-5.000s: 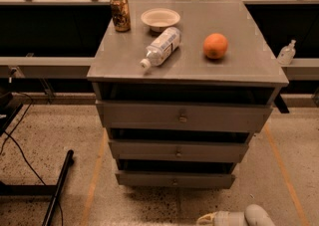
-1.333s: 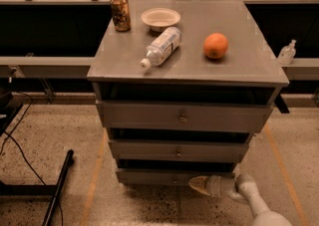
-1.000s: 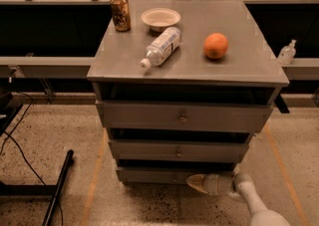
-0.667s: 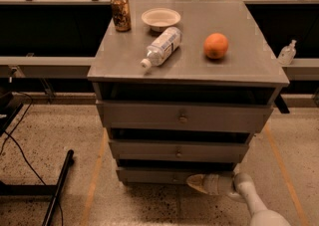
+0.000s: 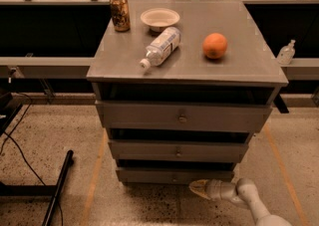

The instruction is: Close bottom drawer

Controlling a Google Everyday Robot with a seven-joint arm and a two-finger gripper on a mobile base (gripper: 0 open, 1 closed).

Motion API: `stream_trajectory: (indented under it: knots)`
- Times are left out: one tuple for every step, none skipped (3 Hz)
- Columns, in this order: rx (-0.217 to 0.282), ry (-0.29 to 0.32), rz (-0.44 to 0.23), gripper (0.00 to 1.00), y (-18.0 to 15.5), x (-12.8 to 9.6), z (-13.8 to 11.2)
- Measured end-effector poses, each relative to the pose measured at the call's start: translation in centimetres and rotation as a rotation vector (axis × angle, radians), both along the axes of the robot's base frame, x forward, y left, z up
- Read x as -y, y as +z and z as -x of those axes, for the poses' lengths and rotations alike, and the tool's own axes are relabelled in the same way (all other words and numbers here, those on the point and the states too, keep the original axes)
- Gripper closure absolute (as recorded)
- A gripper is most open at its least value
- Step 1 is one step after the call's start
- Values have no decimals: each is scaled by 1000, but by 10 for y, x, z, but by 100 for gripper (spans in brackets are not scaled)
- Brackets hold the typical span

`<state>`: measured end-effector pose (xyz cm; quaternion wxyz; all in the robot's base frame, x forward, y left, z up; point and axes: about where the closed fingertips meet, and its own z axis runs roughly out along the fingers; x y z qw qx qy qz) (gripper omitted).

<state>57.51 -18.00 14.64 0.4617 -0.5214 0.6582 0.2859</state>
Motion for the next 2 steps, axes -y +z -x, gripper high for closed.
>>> stream_trajectory:
  knots:
    - [-11, 80, 5, 100, -8, 25, 59]
    - [-11, 80, 4, 100, -8, 24, 59]
